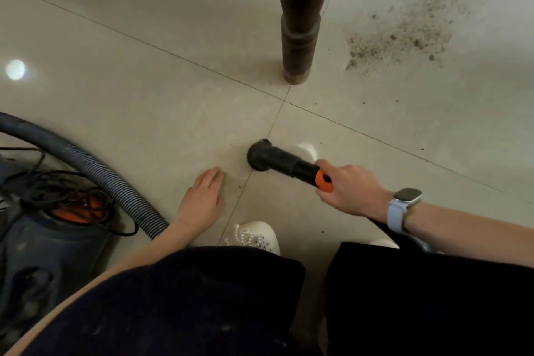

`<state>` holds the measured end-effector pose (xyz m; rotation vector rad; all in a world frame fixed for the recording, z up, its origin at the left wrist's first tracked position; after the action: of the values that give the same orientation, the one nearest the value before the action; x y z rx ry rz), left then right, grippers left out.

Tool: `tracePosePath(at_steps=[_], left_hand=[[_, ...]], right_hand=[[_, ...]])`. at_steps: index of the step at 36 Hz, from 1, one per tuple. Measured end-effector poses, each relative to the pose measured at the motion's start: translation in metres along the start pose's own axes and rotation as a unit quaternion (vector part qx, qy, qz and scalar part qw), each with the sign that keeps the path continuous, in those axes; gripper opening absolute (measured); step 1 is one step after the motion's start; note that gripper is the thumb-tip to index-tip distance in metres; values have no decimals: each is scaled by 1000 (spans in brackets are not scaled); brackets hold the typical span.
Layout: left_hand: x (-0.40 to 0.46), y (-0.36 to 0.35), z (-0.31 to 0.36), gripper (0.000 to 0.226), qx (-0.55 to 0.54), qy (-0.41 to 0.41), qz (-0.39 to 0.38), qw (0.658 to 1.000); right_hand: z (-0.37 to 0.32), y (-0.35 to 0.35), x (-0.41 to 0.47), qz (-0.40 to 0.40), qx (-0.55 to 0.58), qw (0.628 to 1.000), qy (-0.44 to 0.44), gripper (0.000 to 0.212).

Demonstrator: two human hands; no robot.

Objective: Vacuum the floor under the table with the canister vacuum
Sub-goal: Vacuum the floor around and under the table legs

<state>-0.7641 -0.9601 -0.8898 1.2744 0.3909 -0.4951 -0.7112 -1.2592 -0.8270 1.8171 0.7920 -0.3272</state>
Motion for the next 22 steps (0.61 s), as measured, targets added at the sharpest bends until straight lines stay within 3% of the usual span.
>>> tracePosePath(at_steps=[5,14,22], left_hand=[[-2,7,-9,62,23,61,-31,997],[-8,-1,-23,69,37,108,-113,987],[-4,1,-24,67,2,107,-76,991]], right_hand=[[-36,-26,-1,-109,-29,987,114,40],[-26,6,24,-26,-13,999,38,40],[-57,-27,5,-117,-38,984,131,35]])
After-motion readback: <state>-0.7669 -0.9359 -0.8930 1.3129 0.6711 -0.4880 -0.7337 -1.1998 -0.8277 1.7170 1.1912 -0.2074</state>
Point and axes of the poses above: each hand's wrist, its own x-axis towards the middle knuckle, its own y-axis out of the back of the hand, z = x × y, the point moved 2 cm from there along x, towards the middle knuckle, and after that the axes turned 1 degree about z, right-handed, at the moved point
